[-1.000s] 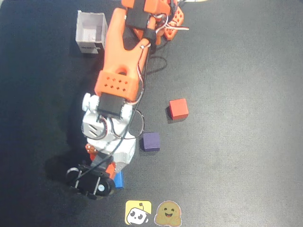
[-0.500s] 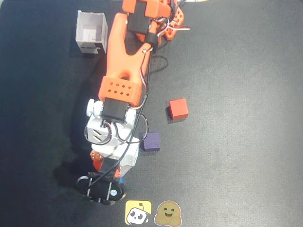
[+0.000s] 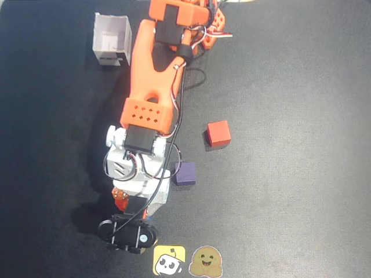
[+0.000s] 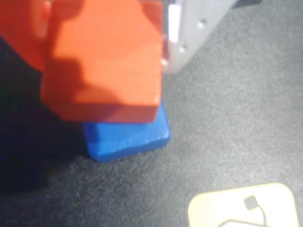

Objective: Put the orange cube on top of the blue cube.

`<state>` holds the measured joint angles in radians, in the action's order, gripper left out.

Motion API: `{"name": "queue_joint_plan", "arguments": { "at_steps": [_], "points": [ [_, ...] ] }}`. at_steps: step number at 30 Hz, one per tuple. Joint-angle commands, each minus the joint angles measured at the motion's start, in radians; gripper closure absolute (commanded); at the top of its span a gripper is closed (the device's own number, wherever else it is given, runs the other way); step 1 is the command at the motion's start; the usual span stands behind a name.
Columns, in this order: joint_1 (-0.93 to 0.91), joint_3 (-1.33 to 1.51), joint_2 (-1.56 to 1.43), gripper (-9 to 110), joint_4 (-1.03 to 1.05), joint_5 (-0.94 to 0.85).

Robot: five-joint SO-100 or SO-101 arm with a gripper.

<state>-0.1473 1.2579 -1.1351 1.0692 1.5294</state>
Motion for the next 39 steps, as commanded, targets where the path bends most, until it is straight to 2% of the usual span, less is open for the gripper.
{"name": "queue_joint_plan", "arguments": {
  "at_steps": [1, 11, 14, 32, 39],
  "points": [
    [0.006, -0.044, -0.005, 95, -0.020, -0.009],
    [0.006, -0.041, 0.012, 95, -0.025, 0.003],
    [0.008, -0.040, 0.014, 90, -0.025, 0.012],
    [0.014, -0.038, 0.017, 79, -0.061, 0.051],
    [0.015, -0.037, 0.009, 79, -0.069, 0.055]
  ]
}}
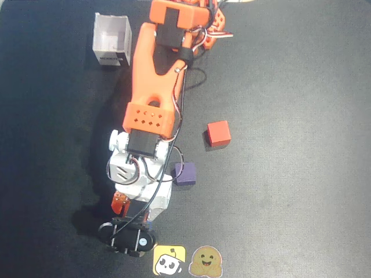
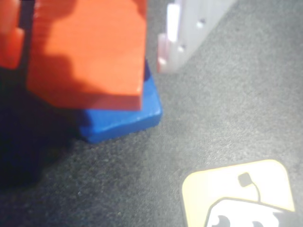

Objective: Put the orange cube on top of the blue cube.

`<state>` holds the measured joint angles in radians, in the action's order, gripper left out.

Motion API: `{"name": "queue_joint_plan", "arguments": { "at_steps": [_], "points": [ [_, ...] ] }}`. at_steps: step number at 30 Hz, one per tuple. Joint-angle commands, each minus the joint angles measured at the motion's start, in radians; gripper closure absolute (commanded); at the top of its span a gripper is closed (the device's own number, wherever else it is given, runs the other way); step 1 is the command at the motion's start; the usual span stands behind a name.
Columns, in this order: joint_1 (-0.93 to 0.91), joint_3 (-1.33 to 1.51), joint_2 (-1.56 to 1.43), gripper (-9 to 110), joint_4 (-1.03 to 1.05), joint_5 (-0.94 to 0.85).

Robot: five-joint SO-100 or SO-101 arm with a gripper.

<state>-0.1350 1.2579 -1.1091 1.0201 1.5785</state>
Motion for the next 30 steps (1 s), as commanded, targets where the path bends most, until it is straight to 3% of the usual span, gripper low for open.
{"name": "queue_joint_plan", "arguments": {
  "at_steps": [1, 13, 23, 30],
  "points": [
    [0.003, -0.032, -0.023, 79, -0.029, 0.006],
    [0.011, 0.023, -0.126, 79, -0.051, 0.002],
    [0.023, 0.209, -0.377, 80, -0.095, -0.049],
    [0.049, 0.543, -0.756, 100, -0.121, -0.084]
  ]
}}
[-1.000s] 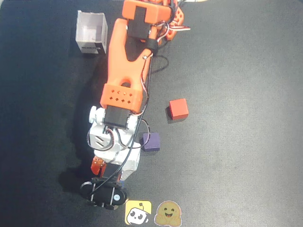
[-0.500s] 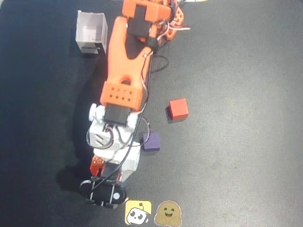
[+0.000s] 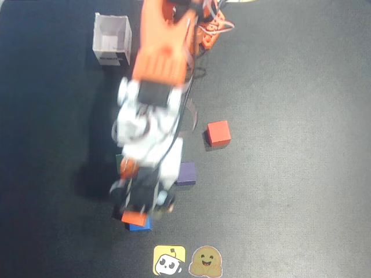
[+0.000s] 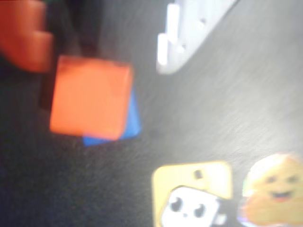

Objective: Put the orange cube on top of the blue cube.

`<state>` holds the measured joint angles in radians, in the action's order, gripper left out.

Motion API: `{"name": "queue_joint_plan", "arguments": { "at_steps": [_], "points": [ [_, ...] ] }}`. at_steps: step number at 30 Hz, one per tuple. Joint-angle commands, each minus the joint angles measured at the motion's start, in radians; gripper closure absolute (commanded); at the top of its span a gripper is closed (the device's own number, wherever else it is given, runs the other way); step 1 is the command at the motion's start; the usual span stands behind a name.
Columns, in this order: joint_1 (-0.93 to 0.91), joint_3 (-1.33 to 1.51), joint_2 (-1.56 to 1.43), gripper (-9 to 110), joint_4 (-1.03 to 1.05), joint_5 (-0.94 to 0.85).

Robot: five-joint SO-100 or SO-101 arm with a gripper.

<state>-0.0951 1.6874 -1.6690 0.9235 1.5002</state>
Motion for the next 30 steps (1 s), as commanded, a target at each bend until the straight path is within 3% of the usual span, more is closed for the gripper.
{"name": "queue_joint_plan", "arguments": {
  "at_steps": [1, 11, 19, 23, 30],
  "points": [
    [0.014, 0.186, -0.262, 101, -0.043, -0.006],
    [0.034, 0.770, -0.752, 101, -0.153, 0.003],
    [0.071, 1.019, -1.043, 101, -0.149, 0.012],
    [0.084, 1.187, -1.410, 101, -0.003, 0.038],
    [0.081, 1.187, -1.424, 101, 0.166, 0.032]
  ]
}}
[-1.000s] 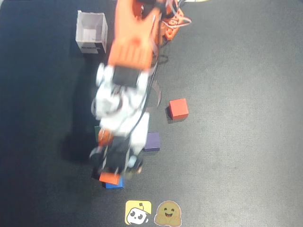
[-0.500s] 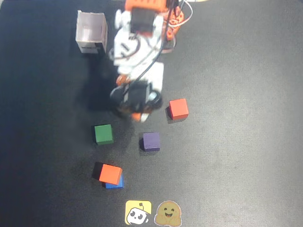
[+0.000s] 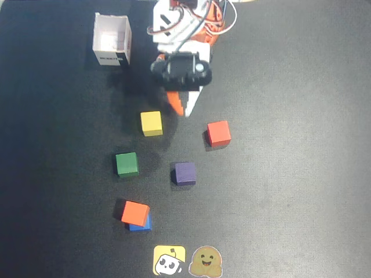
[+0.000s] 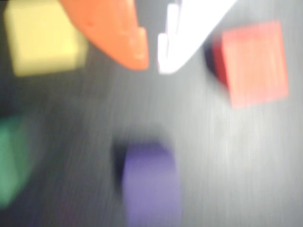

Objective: Put the orange cube on top of the blue cube.

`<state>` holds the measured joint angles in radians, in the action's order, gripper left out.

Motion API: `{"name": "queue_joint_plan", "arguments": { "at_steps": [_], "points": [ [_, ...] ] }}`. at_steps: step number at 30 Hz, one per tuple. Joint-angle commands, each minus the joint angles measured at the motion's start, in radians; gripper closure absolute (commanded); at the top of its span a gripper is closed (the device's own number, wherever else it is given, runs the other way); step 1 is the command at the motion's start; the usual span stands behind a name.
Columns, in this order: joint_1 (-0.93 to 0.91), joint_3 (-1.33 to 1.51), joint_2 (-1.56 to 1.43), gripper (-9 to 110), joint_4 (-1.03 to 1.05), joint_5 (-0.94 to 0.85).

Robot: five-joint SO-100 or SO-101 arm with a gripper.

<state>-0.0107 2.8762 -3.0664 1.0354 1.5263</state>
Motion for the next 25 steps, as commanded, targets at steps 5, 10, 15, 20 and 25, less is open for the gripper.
{"name": "queue_joint_plan", "arguments": {
  "at_steps": [5, 10, 15, 20, 25],
  "points": [
    [-0.002, -0.002, -0.026, 101, 0.153, 0.020],
    [0.002, -0.002, -0.026, 101, 0.219, 0.032],
    [0.003, -0.002, -0.026, 101, 0.233, 0.017],
    [0.000, -0.002, -0.026, 101, 0.233, 0.012],
    [-0.006, -0.003, -0.026, 101, 0.233, -0.012]
  ]
}}
